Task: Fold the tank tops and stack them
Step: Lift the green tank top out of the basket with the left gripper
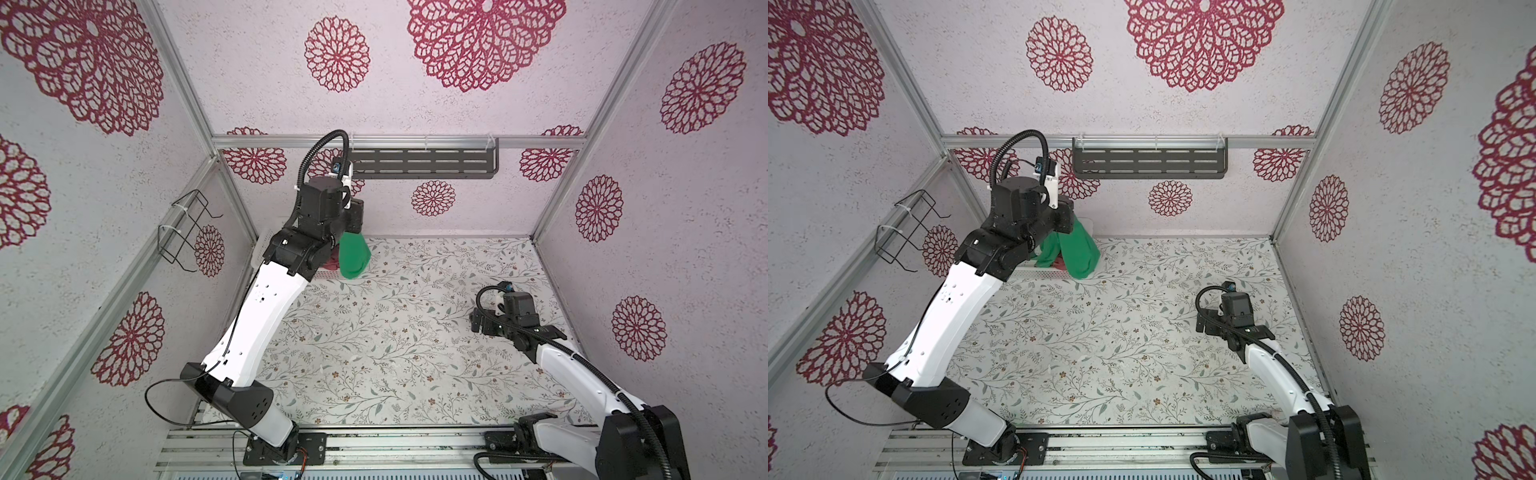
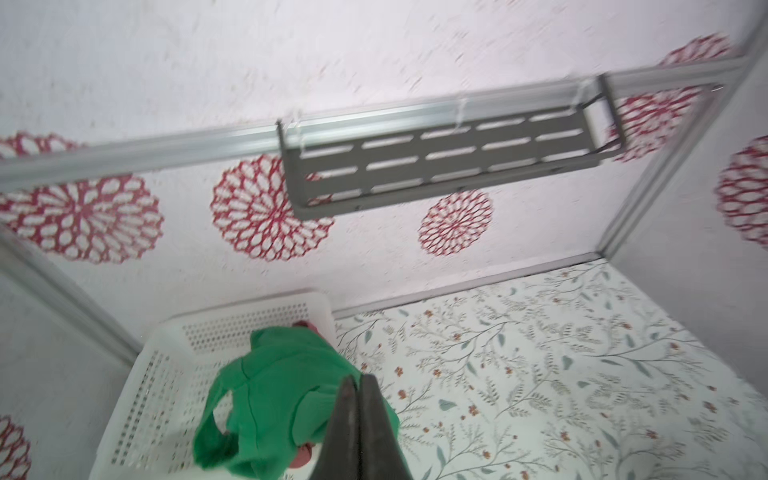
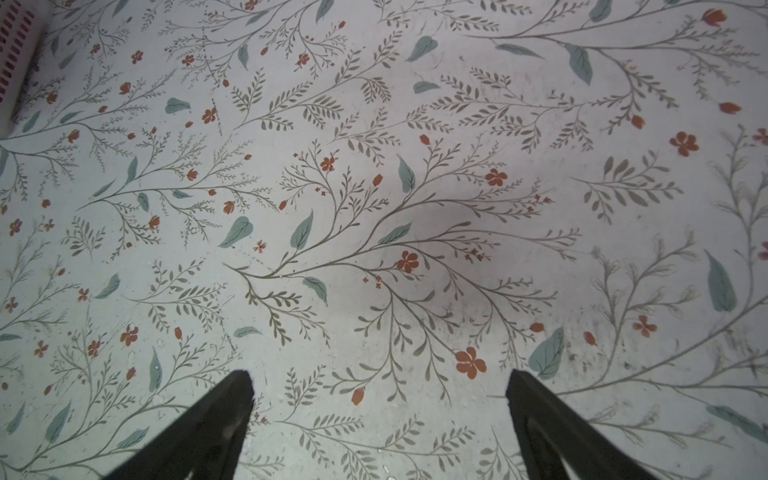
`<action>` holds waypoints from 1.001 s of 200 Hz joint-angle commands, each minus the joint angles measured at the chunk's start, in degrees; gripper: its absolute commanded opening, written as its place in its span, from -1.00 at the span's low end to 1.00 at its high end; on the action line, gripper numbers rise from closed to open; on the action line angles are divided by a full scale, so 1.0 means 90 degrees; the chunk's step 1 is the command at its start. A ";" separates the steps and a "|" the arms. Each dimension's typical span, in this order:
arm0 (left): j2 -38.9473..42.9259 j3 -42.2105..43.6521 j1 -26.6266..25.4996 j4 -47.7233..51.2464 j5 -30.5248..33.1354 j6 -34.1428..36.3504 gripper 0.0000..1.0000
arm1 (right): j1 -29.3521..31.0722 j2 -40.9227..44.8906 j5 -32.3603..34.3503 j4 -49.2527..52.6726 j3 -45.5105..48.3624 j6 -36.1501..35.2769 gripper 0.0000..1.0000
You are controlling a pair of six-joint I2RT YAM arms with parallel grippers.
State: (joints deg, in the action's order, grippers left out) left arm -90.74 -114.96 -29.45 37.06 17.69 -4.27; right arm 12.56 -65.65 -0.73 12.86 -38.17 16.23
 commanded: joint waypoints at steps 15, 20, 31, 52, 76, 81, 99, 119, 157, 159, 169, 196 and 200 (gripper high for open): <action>0.0023 -0.0752 -0.0303 -0.0238 0.0143 0.0403 -1.00 | -0.0066 -0.0025 -0.0811 -0.0309 -0.0434 0.0122 0.98; -0.0012 -0.0860 -0.0334 -0.0226 0.0123 0.0400 -1.00 | -0.0122 -0.0037 -0.0888 -0.0257 -0.0470 0.0122 0.98; -0.0070 -0.1019 -0.0405 -0.0284 0.0043 0.0465 -1.00 | -0.0277 -0.0035 -0.1050 -0.0183 -0.0518 0.0145 0.98; -0.0325 -0.1499 -0.0540 -0.0142 -0.0063 0.0500 -1.00 | -0.0639 -0.0074 -0.1432 -0.0070 -0.0534 0.0189 0.98; -0.0525 -0.1700 -0.0714 -0.0017 -0.0633 0.0342 -1.00 | -0.0852 -0.0073 -0.1618 0.0104 -0.0497 0.0155 0.98; -0.0564 -0.1708 -0.0721 0.0018 -0.0833 0.0243 -1.00 | -0.0921 -0.0064 -0.1618 0.0153 -0.0490 0.0150 0.98; -0.0720 -0.1665 -0.0732 0.0118 -0.1464 -0.0059 -1.00 | -0.1194 -0.0022 -0.1641 0.0237 -0.0441 0.0165 0.98; -0.0920 -0.1495 -0.0715 0.0067 -0.1918 -0.0377 -1.00 | -0.1374 0.0031 -0.1758 0.0289 -0.0409 0.0188 0.98; -0.1512 -0.1020 -0.0540 -0.0594 -0.3206 -0.1407 -1.00 | -0.1395 0.0077 -0.1722 0.0376 -0.0340 0.0222 0.98; -0.1542 -0.0998 -0.0530 -0.0627 -0.3252 -0.1453 -1.00 | -0.1395 0.0077 -0.1717 0.0382 -0.0339 0.0222 0.98; -0.1682 -0.0882 -0.0456 -0.0806 -0.3456 -0.1660 -1.00 | -0.1395 0.0085 -0.1679 0.0423 -0.0310 0.0219 0.98; -0.2103 -0.0582 -0.0394 -0.0823 -0.3900 -0.1821 -1.00 | -0.1373 0.0124 -0.1735 0.0490 -0.0196 0.0255 0.98; -0.2183 -0.0535 -0.0423 -0.0768 -0.4019 -0.1798 -1.00 | -0.1360 0.0124 -0.1761 0.0490 -0.0178 0.0275 0.98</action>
State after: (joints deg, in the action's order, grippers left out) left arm -108.09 -120.84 -33.67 33.26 -11.38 -17.37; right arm 0.08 -66.13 -15.29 15.88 -40.64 17.30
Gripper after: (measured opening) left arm 0.042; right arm 0.989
